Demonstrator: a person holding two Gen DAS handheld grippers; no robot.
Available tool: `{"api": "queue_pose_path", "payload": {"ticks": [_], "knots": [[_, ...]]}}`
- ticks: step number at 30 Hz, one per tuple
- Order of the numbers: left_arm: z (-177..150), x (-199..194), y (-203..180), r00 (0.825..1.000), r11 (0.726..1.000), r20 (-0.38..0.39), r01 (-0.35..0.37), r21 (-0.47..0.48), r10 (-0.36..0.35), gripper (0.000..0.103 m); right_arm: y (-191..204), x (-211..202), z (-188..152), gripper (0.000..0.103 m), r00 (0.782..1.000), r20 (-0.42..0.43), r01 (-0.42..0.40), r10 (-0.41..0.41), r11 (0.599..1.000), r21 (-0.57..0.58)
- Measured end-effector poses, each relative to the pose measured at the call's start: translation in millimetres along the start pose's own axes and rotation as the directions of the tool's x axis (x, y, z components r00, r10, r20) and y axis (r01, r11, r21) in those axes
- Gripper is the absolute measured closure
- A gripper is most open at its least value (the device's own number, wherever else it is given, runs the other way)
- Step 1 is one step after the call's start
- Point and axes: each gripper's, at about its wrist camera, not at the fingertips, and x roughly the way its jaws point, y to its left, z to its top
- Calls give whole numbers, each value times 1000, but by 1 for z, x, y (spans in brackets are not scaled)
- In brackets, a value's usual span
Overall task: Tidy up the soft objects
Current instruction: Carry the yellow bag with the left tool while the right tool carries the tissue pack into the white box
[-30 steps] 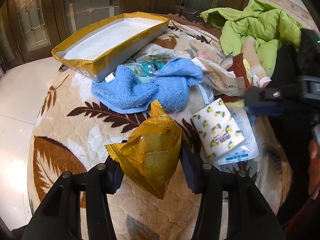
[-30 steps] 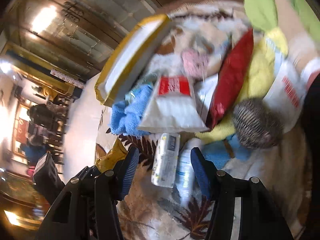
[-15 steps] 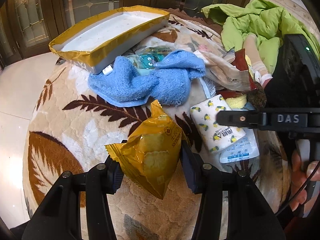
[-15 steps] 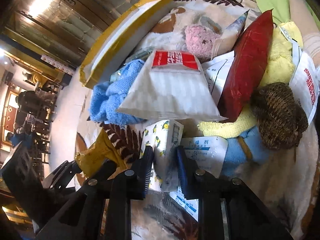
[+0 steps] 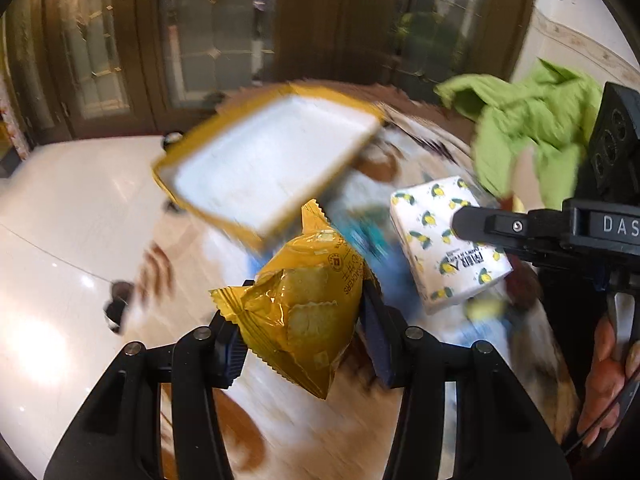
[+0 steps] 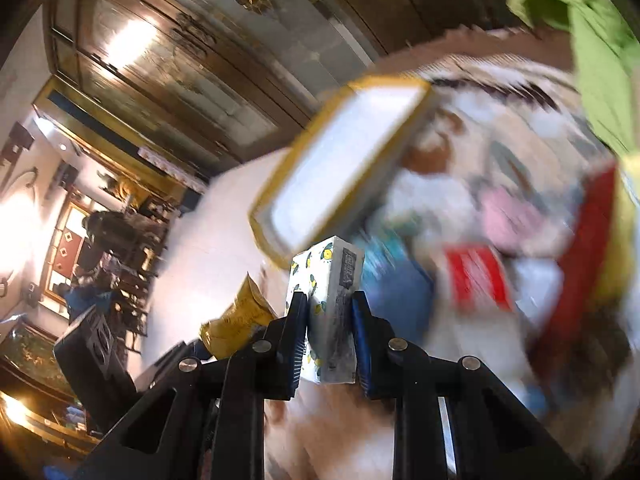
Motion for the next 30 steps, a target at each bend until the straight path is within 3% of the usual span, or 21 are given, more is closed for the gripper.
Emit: {"api": "queue_pose_path", "payload": {"ticks": [4, 8, 12, 14, 17, 20, 22, 27, 30], "knots": [[38, 23, 31, 999, 998, 23, -29, -50, 30, 55, 15, 42, 34, 80, 999, 40, -4, 3, 1000, 9], [61, 59, 62, 995, 989, 3, -102, -105, 103, 55, 22, 89, 60, 80, 998, 59, 16, -17, 1000, 7], [74, 91, 78, 993, 985, -1, -119, -126, 120, 55, 17, 139, 71, 80, 999, 15, 38, -38, 999, 27], [80, 101, 73, 994, 989, 9, -107, -98, 109, 54, 8, 159, 68, 76, 999, -45, 8, -6, 999, 39], [84, 112, 63, 997, 996, 5, -83, -30, 83, 56, 3, 161, 66, 79, 998, -54, 36, -35, 999, 22], [81, 127, 70, 995, 995, -58, -89, -47, 86, 49, -8, 157, 65, 79, 996, -95, 3, 3, 998, 69], [72, 138, 71, 985, 992, -134, -114, -49, 107, 46, -8, 150, 61, 79, 993, -118, -8, 13, 999, 47], [49, 133, 48, 972, 984, -156, -168, 63, 176, 38, -1, 149, 51, 79, 977, -205, 41, -51, 998, -56], [43, 127, 45, 973, 988, -172, -152, 11, 151, 38, 2, 161, 51, 75, 961, -275, -12, 10, 1000, -5]]}}
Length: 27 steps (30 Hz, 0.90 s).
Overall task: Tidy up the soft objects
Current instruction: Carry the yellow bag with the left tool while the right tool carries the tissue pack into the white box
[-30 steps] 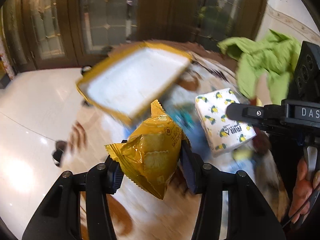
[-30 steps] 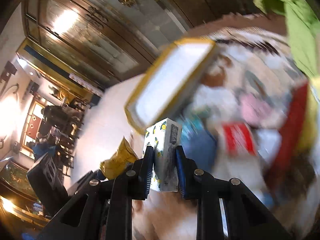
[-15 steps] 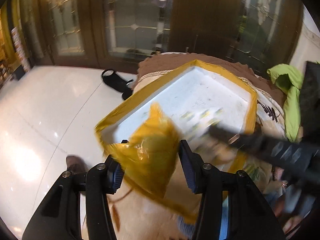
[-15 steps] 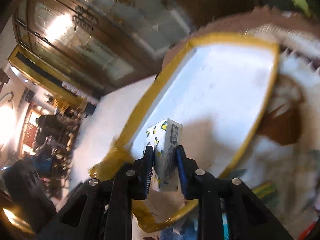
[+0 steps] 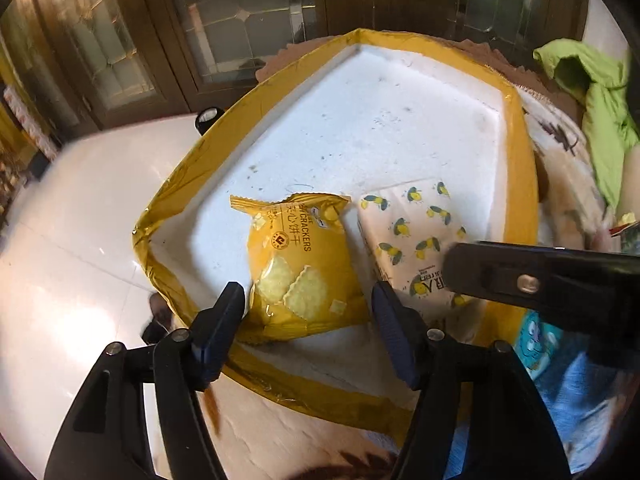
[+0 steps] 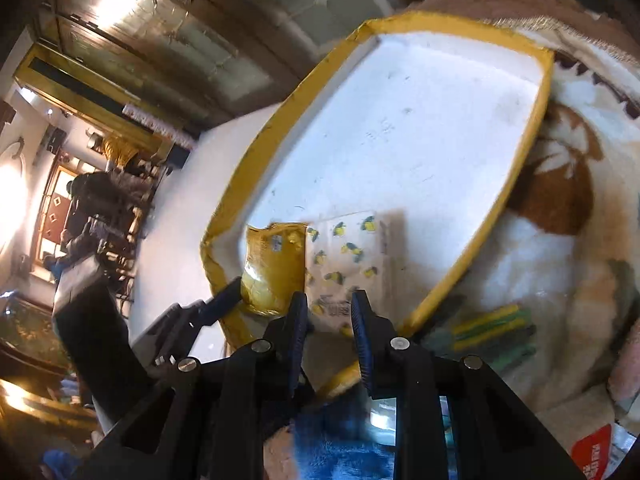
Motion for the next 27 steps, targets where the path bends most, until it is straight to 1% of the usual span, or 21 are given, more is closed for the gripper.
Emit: {"api": "queue_pose_path", "payload": {"ticks": [2, 4, 6, 8, 9, 10, 12, 13, 14, 15, 16, 18, 20, 21, 22, 23, 25, 27], "knots": [[-7, -1, 4, 998, 998, -32, 44, -49, -45, 38, 3, 3, -1, 74, 999, -53, -7, 7, 1000, 14], [-18, -9, -4, 999, 1000, -42, 27, -2, -27, 37, 8, 1, -6, 73, 996, -89, -7, 8, 1000, 5], [-30, -18, -9, 997, 999, -53, 52, 2, -51, 33, 6, -4, -18, 73, 993, -116, -37, 36, 999, -6], [-39, -21, -12, 996, 998, -63, 59, -9, -59, 31, 2, -10, -27, 73, 990, -124, -65, 64, 998, -10], [-41, -23, -12, 996, 998, -67, 63, -17, -64, 31, -1, -17, -32, 73, 988, -115, -102, 102, 995, 3], [-45, -25, -12, 995, 997, -71, 67, -30, -69, 31, -5, -26, -37, 72, 990, -95, -107, 108, 994, 13], [-50, -30, -10, 994, 994, -69, 84, -63, -88, 31, -17, -46, -42, 66, 990, -19, -140, 141, 989, 39], [-53, -33, -10, 994, 994, -68, 86, -73, -91, 31, -24, -56, -45, 55, 993, 15, -114, 113, 992, 45], [-55, -36, -9, 994, 994, -64, 81, -75, -86, 31, -28, -63, -48, 47, 997, 40, -64, 62, 997, 45], [-56, -40, -8, 996, 995, -54, 69, -75, -73, 31, -31, -71, -52, 46, 997, 72, 4, -7, 999, 32], [-59, -44, -7, 998, 996, -42, 51, -77, -54, 32, -32, -72, -53, 46, 997, 77, 22, -23, 1000, 13], [-66, -58, -7, 1000, 997, -7, 26, -77, -26, 32, -24, -71, -55, 46, 997, 49, 55, -52, 997, -61], [-72, -73, -8, 999, 996, 33, 38, -79, -36, 32, -13, -65, -56, 46, 994, 18, 109, -108, 985, -136], [-76, -82, -8, 998, 996, 56, 39, -82, -35, 32, -12, -62, -58, 46, 994, 0, 105, -106, 985, -137], [-78, -90, -8, 997, 996, 74, 43, -85, -36, 31, -15, -63, -59, 46, 996, -8, 84, -86, 990, -115], [-81, -96, -10, 995, 995, 84, 52, -87, -45, 31, -20, -61, -61, 46, 999, -24, 36, -37, 997, -65], [-91, -105, -16, 994, 993, 82, 81, -89, -74, 31, -25, -64, -75, 46, 999, -30, -18, 18, 1000, -3], [-103, -107, -21, 993, 992, 79, 92, -82, -86, 31, -34, -74, -86, 46, 999, -26, -36, 37, 998, 44]]}}
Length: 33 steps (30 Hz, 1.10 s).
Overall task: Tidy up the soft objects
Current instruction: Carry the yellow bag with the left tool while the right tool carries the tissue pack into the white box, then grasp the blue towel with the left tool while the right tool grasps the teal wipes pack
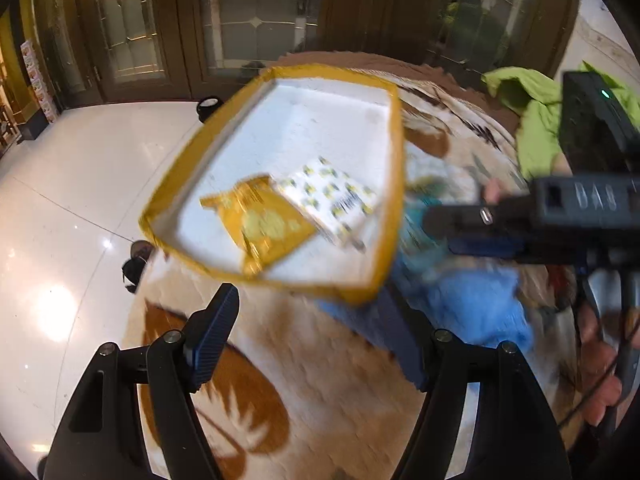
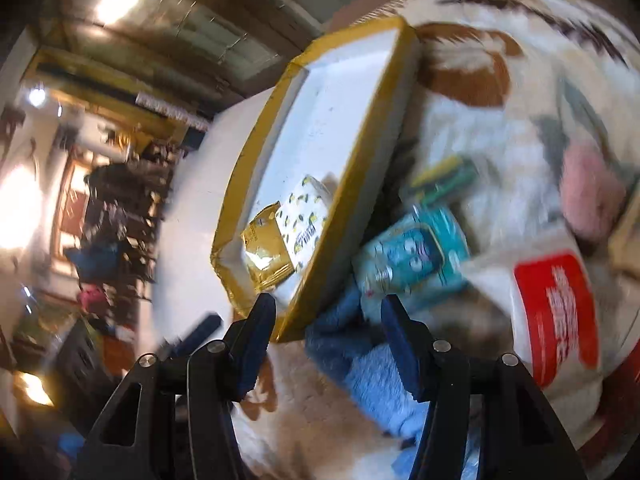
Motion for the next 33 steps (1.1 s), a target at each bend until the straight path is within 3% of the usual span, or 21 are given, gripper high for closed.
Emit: {"api": "queue_pose_path", "payload": {"ticks": [5, 9, 12, 16, 18, 20, 22, 28, 33], "knots": [[-22, 5, -16, 1000, 1000, -16, 19, 15, -19, 31, -13, 10, -12, 48, 999, -21, 47, -45, 989, 139], [-25, 11, -27, 999, 999, -27, 35, -6, -35, 31, -49, -3, -13, 67, 997, 59, 32, -54, 948, 317], [-25, 15, -31, 999, 999, -32, 43, -12, -43, 31, -66, 11, -7, 67, 999, 41, -29, 15, 936, 350], [-28, 25, -37, 997, 998, -60, 56, -30, -57, 31, -79, 16, -4, 66, 998, 66, -32, 5, 912, 408], [-29, 29, -40, 996, 998, -73, 53, -27, -55, 31, -87, 21, -5, 66, 998, 60, -43, 19, 904, 426], [-30, 36, -41, 995, 999, -88, 38, -28, -41, 31, -93, 19, -4, 66, 992, 110, -103, 60, 889, 446], [-31, 40, -39, 995, 997, -85, 45, -57, -50, 31, -96, 21, -2, 58, 984, 149, -150, 96, 897, 416], [-30, 41, -38, 995, 996, -69, 64, -55, -68, 31, -103, 30, 7, 54, 977, 144, -202, 159, 907, 368], [-35, 30, -31, 986, 986, -53, 159, -41, -161, 31, -104, 35, 20, 55, 969, 99, -248, 227, 899, 360]]}}
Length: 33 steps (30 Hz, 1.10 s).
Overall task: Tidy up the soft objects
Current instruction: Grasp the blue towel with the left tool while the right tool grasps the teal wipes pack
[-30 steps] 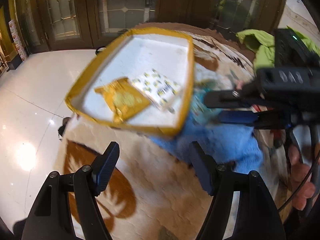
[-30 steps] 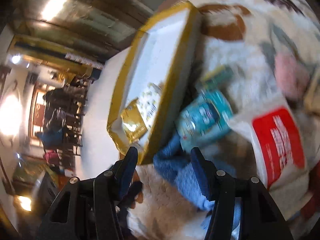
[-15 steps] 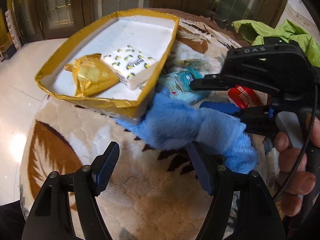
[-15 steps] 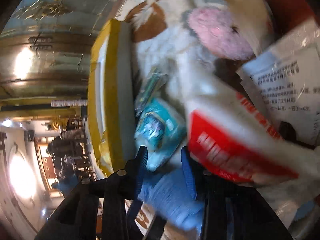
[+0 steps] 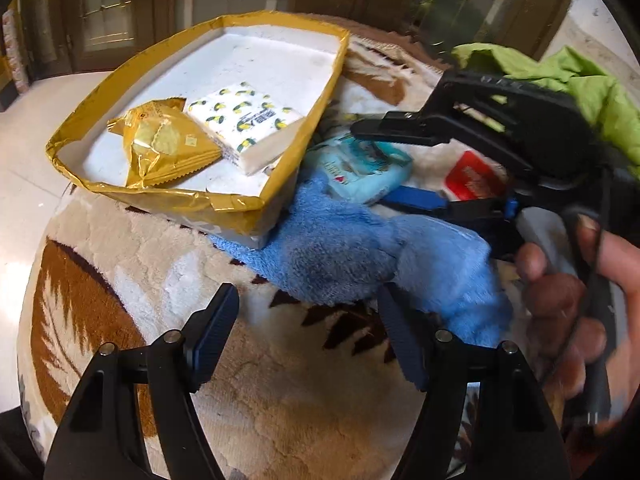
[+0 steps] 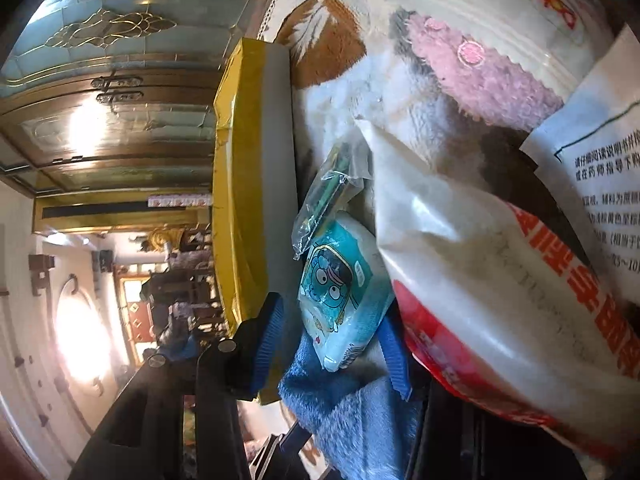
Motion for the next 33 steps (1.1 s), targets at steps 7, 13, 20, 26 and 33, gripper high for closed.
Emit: {"api": "queue_pose_path", "payload": {"ticks": [7, 13, 20, 26, 33], "knots": [[3, -1, -3, 991, 989, -18, 132, -72, -134, 31, 2, 3, 0, 88, 1000, -14, 15, -16, 998, -57], [7, 10, -9, 986, 974, -29, 158, -161, -165, 31, -13, -7, -5, 91, 999, -4, -53, 53, 997, -54], [16, 4, -18, 981, 960, 26, 196, -200, -195, 31, -22, -10, -5, 91, 995, 9, -101, 102, 994, -34], [20, 23, -13, 975, 931, 8, 213, -297, -220, 25, -22, -10, -2, 92, 995, 14, -102, 102, 994, -30], [17, 25, -20, 978, 948, 16, 207, -240, -210, 41, -20, -15, -4, 92, 992, 34, -122, 123, 992, -34]]}}
